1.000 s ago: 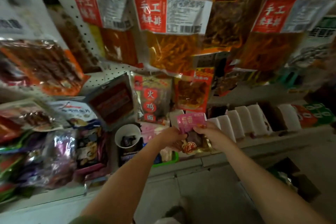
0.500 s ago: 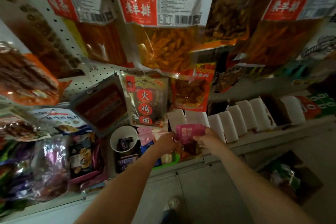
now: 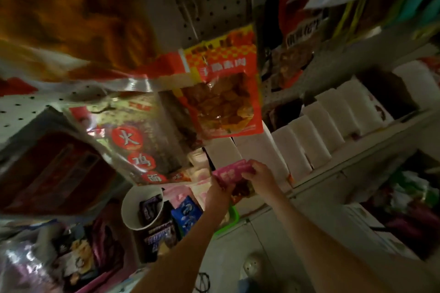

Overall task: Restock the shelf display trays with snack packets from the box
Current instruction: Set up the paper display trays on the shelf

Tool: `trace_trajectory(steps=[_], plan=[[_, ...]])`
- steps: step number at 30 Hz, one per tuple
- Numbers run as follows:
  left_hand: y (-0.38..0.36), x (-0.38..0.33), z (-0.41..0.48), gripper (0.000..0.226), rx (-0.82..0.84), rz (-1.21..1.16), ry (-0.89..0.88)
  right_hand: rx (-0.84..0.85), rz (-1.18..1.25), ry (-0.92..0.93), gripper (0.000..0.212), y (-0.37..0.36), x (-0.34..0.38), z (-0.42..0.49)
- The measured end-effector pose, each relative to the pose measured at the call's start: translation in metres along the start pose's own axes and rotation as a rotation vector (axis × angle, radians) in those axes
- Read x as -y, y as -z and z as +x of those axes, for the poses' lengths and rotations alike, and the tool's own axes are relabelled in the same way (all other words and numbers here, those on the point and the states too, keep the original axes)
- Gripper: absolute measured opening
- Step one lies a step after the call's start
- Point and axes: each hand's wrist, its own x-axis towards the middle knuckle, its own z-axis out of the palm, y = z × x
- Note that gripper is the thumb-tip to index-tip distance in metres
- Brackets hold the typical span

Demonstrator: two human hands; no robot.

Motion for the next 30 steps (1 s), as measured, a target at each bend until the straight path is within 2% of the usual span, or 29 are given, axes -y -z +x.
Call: trace_trajectory(steps=[3, 9, 11, 14, 17, 19, 25, 27, 30], plan=[[-0.003, 0.007, 0.024, 0.058, -0.064, -0.014, 0.038, -0.031, -0.119, 0.038, 0.022, -0.013, -0.007, 0.024], [-0.022, 0.024, 0.074, 0.014, -0.167, -0.022, 0.052, -0.133, -0.439, 0.137, 0.02, -0.022, -0.029, 0.061], [-0.03, 0.026, 0.086, 0.016, -0.186, -0.005, 0.063, -0.104, -0.4, 0.123, 0.023, -0.025, -0.034, 0.069], [-0.035, 0.015, 0.091, 0.013, -0.214, -0.139, 0.099, -0.08, -0.385, 0.095, 0.024, -0.031, -0.039, 0.078], [-0.04, 0.01, 0.099, 0.031, -0.193, -0.276, 0.162, -0.06, -0.362, 0.081, 0.026, -0.036, -0.042, 0.085], [-0.041, 0.007, 0.107, 0.032, -0.18, -0.327, 0.199, -0.027, -0.346, 0.09, 0.034, -0.037, -0.041, 0.088], [-0.04, -0.003, 0.119, 0.023, -0.246, -0.482, 0.303, -0.004, -0.581, 0.23, 0.051, -0.042, -0.053, 0.09], [-0.04, -0.004, 0.12, 0.02, -0.253, -0.413, 0.301, -0.02, -0.642, 0.262, 0.057, -0.045, -0.06, 0.09], [-0.042, -0.002, 0.12, 0.03, -0.273, -0.37, 0.267, -0.055, -0.634, 0.404, 0.073, -0.049, -0.063, 0.09]])
